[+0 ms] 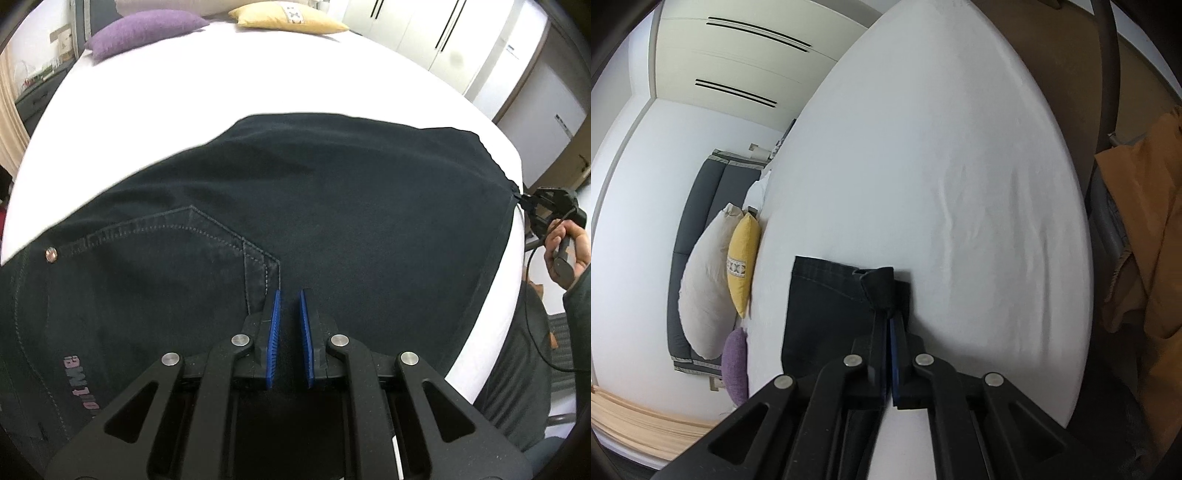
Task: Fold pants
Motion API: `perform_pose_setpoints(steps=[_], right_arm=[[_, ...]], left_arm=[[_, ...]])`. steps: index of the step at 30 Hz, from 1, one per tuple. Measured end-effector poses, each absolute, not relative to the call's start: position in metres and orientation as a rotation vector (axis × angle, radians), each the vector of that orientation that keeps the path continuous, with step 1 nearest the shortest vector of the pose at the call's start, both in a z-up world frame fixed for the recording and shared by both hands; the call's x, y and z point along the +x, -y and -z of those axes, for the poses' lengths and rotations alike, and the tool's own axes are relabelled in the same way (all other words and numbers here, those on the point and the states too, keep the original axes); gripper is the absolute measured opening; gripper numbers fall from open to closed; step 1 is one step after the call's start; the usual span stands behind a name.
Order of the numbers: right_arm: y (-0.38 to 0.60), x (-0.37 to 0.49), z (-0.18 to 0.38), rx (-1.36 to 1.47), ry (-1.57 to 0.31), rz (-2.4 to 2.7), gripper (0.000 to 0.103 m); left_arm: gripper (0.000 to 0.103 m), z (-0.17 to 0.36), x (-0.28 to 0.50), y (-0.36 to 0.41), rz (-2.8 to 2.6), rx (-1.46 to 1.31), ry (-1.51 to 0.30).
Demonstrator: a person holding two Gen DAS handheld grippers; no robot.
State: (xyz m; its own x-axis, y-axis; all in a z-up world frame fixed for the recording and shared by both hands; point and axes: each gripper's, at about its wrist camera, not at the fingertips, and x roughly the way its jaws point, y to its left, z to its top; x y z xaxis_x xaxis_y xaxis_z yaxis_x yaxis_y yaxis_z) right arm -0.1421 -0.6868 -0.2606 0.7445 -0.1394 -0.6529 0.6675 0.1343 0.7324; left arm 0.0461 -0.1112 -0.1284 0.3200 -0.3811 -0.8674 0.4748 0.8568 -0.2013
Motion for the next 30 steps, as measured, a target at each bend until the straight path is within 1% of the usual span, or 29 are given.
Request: perform_pose_setpoints(steps=[6,9,10,11,13,15,17,18,19,21,22,23,24,25,27,28,30], right_arm=[[0.693,-0.137,0.268,1.273,-0.565,0.581,0.000],[0.693,-0.157,0.249,1.215,-0.603,0.672,0.017],[0.692,-0.169,0.237,1.180,-0.604,0.754,0.034],[0.690,-0.178,0.225,1.147,-0.583,0.802,0.036],[0.681,-0.173,0.206,1.097,-0.567,0.728,0.036],[0.660,-0.142,0.191,1.065,-0.608,0.544,0.036],[0.616,-0.092,0.180,1.014,-0.655,0.247,0.036],[0.580,-0.056,0.182,0.996,-0.709,0.032,0.036],[0.559,-0.037,0.187,0.987,-0.743,-0.075,0.037],[0.523,-0.007,0.206,0.957,-0.812,-0.164,0.037],[0.512,0.005,0.227,0.974,-0.878,-0.184,0.037],[0.513,0.010,0.250,1.010,-0.937,-0.141,0.037],[0.518,0.009,0.263,1.034,-0.960,-0.100,0.029],[0.533,0.001,0.280,1.092,-0.947,-0.066,0.000],[0.565,-0.022,0.291,1.195,-0.855,-0.026,0.000],[0.587,-0.040,0.284,1.187,-0.806,0.066,0.000],[0.615,-0.062,0.269,1.141,-0.775,0.233,0.000]], left_arm=[[0.010,0.134,0.050,0.103,0.585,0.089,-1.109],[0.010,0.134,0.049,0.103,0.583,0.067,-1.102],[0.010,0.134,0.048,0.102,0.583,0.066,-1.095],[0.010,0.135,0.047,0.101,0.583,0.065,-1.092],[0.010,0.139,0.045,0.100,0.580,0.053,-1.085],[0.010,0.141,0.045,0.102,0.570,0.045,-1.081],[0.010,0.140,0.043,0.102,0.562,0.055,-1.077],[0.010,0.138,0.041,0.101,0.564,0.050,-1.076],[0.011,0.138,0.041,0.099,0.570,0.043,-1.080],[0.010,0.136,0.039,0.092,0.583,0.023,-1.085],[0.010,0.135,0.039,0.087,0.578,0.019,-1.084],[0.011,0.134,0.038,0.080,0.567,0.014,-1.082],[0.011,0.132,0.037,0.075,0.558,0.007,-1.082],[0.011,0.132,0.036,0.068,0.547,-0.003,-1.082],[0.011,0.134,0.033,0.048,0.543,-0.058,-1.081],[0.011,0.134,0.031,0.039,0.538,-0.080,-1.080],[0.011,0.132,0.029,0.025,0.524,-0.112,-1.074]])
